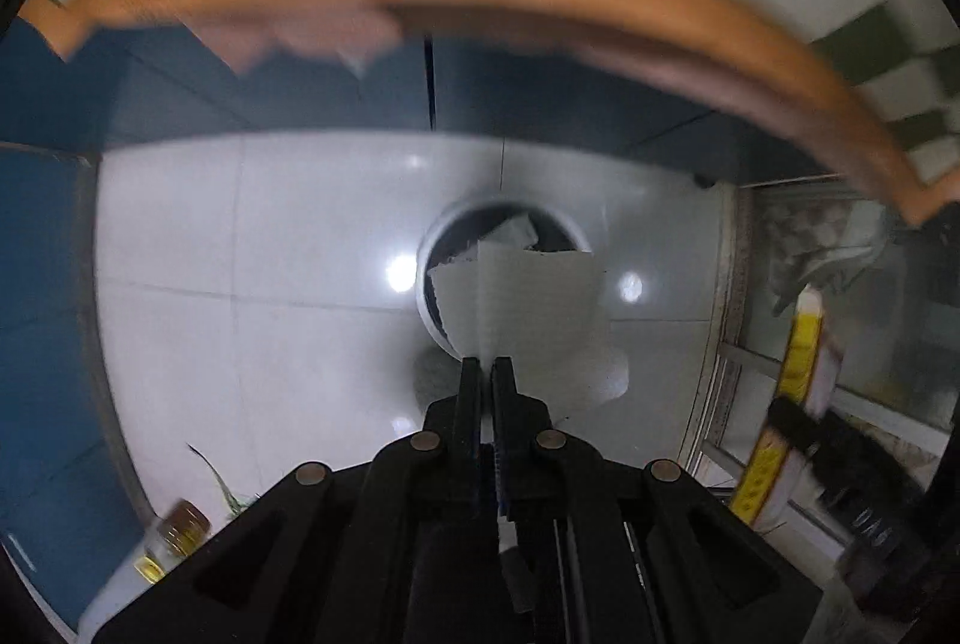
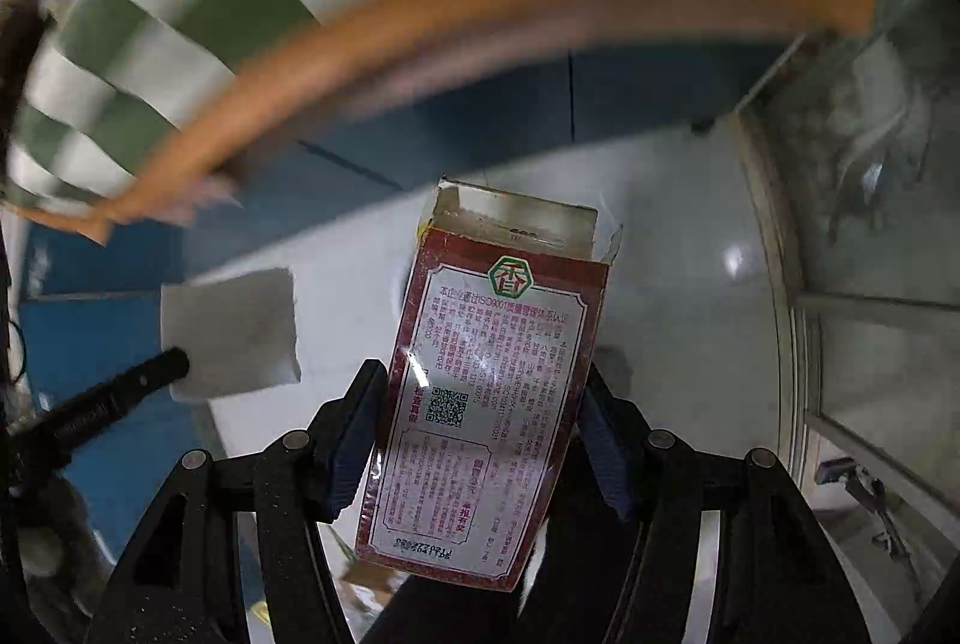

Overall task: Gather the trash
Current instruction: 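Lower the tissue and pink-red box over the bin and open both tools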

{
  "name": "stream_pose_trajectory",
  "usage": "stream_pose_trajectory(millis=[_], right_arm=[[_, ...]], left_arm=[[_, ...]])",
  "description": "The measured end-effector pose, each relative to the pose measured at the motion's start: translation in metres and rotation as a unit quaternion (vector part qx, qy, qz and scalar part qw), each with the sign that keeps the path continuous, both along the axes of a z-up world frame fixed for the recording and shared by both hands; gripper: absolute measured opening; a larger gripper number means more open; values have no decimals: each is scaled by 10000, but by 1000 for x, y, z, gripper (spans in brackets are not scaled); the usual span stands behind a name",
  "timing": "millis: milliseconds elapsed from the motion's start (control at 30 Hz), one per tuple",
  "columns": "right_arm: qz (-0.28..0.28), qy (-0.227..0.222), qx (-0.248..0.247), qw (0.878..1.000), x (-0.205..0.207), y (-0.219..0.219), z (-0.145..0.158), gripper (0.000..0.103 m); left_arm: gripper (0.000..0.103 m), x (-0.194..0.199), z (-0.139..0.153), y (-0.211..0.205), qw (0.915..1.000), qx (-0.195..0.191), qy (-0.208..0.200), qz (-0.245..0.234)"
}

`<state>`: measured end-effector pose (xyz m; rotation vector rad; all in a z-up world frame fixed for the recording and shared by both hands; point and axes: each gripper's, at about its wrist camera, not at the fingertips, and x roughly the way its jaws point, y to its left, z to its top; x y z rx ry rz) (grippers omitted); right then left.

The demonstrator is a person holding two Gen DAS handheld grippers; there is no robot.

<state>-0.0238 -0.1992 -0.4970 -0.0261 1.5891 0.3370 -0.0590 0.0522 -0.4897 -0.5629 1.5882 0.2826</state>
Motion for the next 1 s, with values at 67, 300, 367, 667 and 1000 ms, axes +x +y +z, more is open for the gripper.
stream_pose_trajectory(millis=[67, 300, 367, 667, 1000], right_arm=[[35, 156, -80, 9998, 0, 1, -48, 64], [314, 405, -238, 9984, 11, 18, -195, 64], [418, 428, -286, 9978, 12, 24, -222, 64], [771, 662, -361, 9942, 9, 46, -291, 66], [823, 343, -712, 9935, 8, 48, -264, 103]], left_arm=[[1, 6, -47, -2, 9997, -148, 164, 68], [1, 22, -187, -14, 9971, -458, 613, 17], [1, 20, -206, -18, 9965, -492, 676, -15], [24, 8, -233, -19, 9969, -385, 667, -136], [100, -21, -193, -4, 9961, 624, 598, -187]])
